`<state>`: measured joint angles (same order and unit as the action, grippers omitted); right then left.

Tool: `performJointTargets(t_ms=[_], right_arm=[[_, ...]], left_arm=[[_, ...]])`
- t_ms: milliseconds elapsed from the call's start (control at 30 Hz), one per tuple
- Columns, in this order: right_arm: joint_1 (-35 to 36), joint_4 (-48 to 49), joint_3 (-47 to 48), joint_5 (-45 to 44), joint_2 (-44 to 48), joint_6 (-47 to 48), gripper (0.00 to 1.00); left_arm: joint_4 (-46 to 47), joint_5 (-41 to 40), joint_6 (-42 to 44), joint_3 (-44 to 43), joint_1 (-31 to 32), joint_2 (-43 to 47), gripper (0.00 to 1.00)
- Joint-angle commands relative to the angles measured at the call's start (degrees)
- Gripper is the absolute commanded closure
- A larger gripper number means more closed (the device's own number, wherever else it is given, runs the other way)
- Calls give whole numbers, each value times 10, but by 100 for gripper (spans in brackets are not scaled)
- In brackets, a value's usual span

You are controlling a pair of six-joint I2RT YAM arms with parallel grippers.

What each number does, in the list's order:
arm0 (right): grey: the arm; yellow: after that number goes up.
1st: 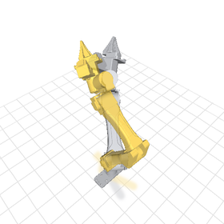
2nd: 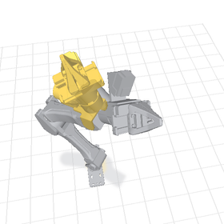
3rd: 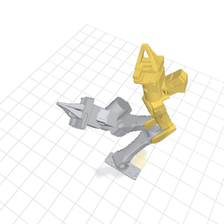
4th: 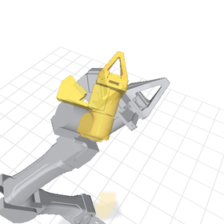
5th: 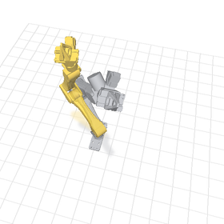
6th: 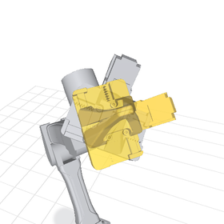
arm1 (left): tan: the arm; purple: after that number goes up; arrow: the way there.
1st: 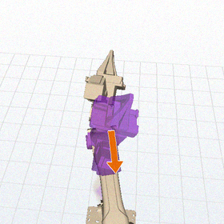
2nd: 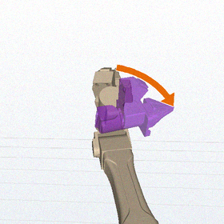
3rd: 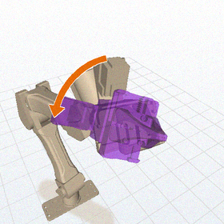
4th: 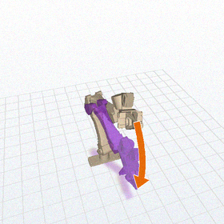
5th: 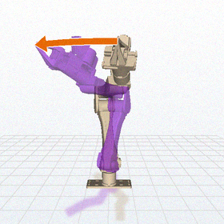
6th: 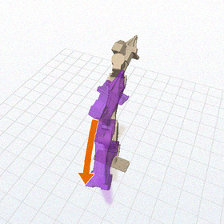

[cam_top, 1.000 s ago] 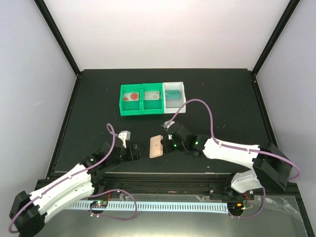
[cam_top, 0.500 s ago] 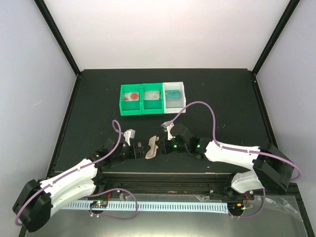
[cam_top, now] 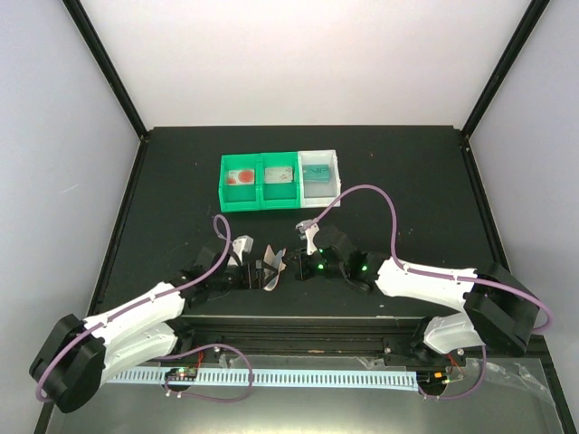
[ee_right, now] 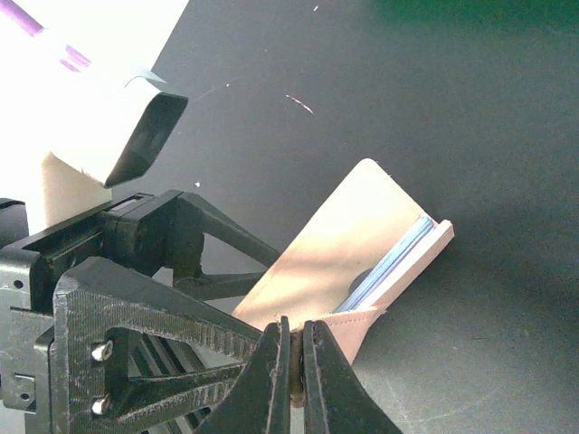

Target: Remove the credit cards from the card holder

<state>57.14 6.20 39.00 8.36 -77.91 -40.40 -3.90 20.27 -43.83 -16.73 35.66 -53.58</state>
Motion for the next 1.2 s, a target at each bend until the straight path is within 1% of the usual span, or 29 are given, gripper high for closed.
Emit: performJointTargets(t_ms=[0,100,233,333,433,533,567,633,667,700,733,833,933,967,1000,1100,1133,1167], right_arm=[[1,20,2,1,10,4,99],[1,-14,10,-27,10,9,99],[0,-35,-13,-63,27,12,99],[-1,-47,-38,-90,40,10,99],[-7,-70,-46,-125,41,10,99],[-19,-89,-54,-146,37,13,99],[-25,-92,-57,-149,36,15,99],[-35,-99,-63,-152,35,18,99],[-39,-99,-66,-153,35,19,99],[-43,-102,-68,-155,35,20,99],[-46,-104,-70,-157,36,22,99],[-49,-110,-71,-165,37,27,99],[-50,-117,-69,-169,40,29,99],[-50,-119,-69,-171,41,30,99],[-51,-122,-68,-174,42,31,99],[-54,-138,-62,-188,43,34,98],[-55,-149,-56,-195,43,34,95],[-55,-163,-48,-202,44,33,89]], left_arm=[[4,16,30,-31,-4,-14,18],[-8,-2,39,-35,-5,-26,28],[-24,-22,46,-37,-5,-36,38],[-34,-35,51,-37,-6,-40,52],[-39,-40,51,-36,-6,-43,70],[-41,-42,48,-34,-7,-42,84],[-41,-43,47,-32,-6,-40,86],[-40,-43,46,-30,-6,-39,85],[-41,-42,46,-30,-7,-40,81],[-41,-42,46,-29,-6,-41,75],[-40,-41,46,-29,-6,-44,72],[-29,-35,46,-27,-7,-53,71],[-11,-18,49,-25,-6,-64,87],[-4,-11,50,-24,-6,-67,95],[1,-6,52,-25,-6,-71,98],[6,11,48,-28,-7,-81,98],[9,16,42,-27,-7,-81,98],[14,23,34,-24,-6,-81,99]])
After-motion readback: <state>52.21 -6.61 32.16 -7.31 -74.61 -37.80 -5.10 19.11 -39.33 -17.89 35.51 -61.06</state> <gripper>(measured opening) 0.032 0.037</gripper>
